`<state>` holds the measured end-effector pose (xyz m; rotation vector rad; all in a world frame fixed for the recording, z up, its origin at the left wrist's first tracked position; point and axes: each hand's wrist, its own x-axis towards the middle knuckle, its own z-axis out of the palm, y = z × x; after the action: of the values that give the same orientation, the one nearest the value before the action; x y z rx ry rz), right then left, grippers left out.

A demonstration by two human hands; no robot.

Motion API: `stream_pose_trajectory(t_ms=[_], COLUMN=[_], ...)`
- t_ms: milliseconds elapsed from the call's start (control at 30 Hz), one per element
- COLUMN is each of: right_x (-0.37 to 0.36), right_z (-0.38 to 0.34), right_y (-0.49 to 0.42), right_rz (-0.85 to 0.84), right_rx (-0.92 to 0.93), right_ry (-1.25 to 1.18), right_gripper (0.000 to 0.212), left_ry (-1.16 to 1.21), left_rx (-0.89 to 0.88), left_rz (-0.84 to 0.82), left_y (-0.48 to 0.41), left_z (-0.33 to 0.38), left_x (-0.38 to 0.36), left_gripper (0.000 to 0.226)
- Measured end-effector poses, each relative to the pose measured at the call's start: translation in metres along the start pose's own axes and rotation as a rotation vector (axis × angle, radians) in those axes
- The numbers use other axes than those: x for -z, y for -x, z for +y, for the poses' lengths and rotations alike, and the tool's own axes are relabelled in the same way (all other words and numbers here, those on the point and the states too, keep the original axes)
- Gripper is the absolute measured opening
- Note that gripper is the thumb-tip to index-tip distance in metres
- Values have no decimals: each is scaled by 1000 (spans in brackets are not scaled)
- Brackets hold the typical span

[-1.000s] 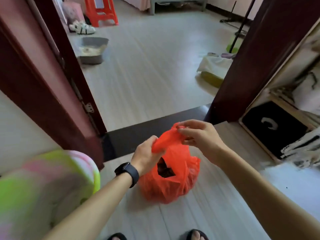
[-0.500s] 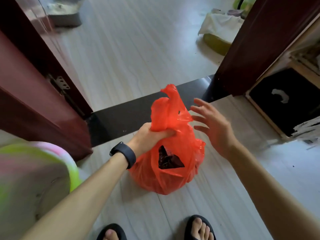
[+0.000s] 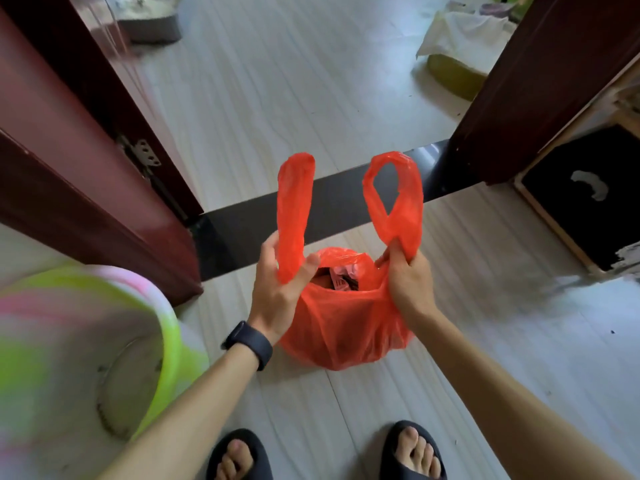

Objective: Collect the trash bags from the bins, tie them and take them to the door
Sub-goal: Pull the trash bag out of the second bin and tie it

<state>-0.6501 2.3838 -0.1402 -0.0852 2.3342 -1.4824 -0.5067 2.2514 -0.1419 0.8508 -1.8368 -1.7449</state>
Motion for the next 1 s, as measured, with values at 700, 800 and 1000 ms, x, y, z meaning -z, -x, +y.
stream_pose_trajectory(t_ms=[700,800,1000], right_x=[5,-15,-39], right_z=[83,53,58], right_y=[77,73,44], right_rz=[-126,-44,-27], right_rx=[165,76,-361], right_ry=[95,-153,-127], right_gripper=[53,27,24], left_ry=[-347,-359,469], left_rx=[296,326,583], left_rz=[299,169,162], left_y=[23,29,25], left_z=[-38,-46,-40], left_x=[-33,-37,-29], left_gripper=[38,27,38])
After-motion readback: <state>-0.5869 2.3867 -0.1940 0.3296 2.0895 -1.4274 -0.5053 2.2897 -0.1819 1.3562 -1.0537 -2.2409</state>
